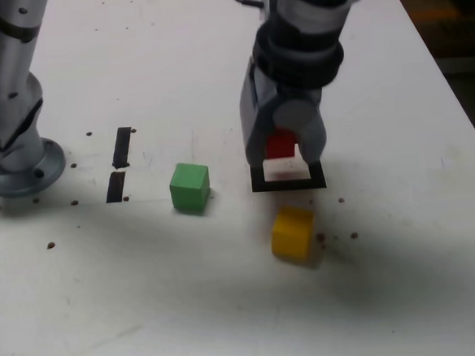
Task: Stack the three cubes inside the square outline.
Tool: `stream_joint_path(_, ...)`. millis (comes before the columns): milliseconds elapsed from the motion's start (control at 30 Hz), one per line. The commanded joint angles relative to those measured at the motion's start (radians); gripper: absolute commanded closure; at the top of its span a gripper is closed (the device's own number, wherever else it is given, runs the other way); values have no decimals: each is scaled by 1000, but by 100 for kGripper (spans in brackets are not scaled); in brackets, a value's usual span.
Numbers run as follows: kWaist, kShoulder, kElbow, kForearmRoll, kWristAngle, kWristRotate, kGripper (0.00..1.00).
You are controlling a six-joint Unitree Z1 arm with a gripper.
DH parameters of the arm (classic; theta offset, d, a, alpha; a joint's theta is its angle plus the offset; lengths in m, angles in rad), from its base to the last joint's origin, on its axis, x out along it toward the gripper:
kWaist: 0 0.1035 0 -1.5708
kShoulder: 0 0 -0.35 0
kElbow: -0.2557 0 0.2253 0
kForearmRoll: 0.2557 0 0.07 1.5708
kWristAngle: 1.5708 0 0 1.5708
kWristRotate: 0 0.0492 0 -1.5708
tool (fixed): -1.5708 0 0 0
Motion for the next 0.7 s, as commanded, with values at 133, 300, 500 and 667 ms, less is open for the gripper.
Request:
stream_joint_path(133,10,26,72,-110,-8,-3,89)
stream_joint_path(300,21,39,97,-125,17,-3,89)
stream_joint_path(500,25,38,110,-126,44,-3,89)
stream_joint_path(667,25,42,112,-133,59,-3,89)
